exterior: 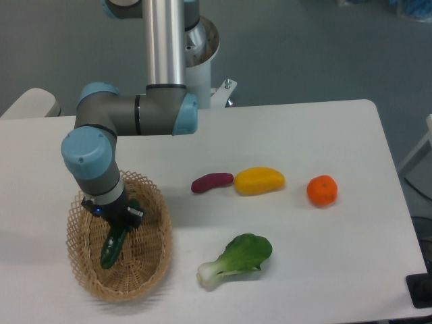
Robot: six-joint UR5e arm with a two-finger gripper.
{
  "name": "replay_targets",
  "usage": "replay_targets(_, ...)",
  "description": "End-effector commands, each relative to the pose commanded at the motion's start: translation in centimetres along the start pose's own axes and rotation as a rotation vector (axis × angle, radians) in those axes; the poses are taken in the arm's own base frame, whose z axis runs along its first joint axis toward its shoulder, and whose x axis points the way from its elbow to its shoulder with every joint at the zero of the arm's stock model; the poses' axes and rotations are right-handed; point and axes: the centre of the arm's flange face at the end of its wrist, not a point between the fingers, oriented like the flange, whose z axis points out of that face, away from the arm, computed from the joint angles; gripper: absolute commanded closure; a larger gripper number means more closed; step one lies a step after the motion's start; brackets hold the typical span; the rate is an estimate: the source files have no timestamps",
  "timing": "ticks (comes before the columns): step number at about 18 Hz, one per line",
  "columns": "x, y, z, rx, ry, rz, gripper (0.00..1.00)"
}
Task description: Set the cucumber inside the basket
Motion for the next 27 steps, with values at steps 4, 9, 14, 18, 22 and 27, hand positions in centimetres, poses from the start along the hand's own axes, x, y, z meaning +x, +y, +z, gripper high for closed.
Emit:
replay_targets(4, 0.0, -0.2, 0.0, -0.003, -0.019, 0.046, 0.56)
replay_targets(9, -1.2, -1.7, -2.8, 0.062, -0.073, 0.042, 0.00)
replay_targets(14, -2.9, -3.6, -7.1, 0.139, -0.131, 0.115, 0.00)
replay_targets(18, -7.8, -2.9, -10.2, 0.169, -0.178, 0.144, 0.00)
replay_targets(22, -15.6, 1.3, -13.6, 0.144, -0.222, 0.206, 0.00)
replay_targets(27, -22.4, 7.6, -15.5, 0.044, -0.215, 0.491, 0.00)
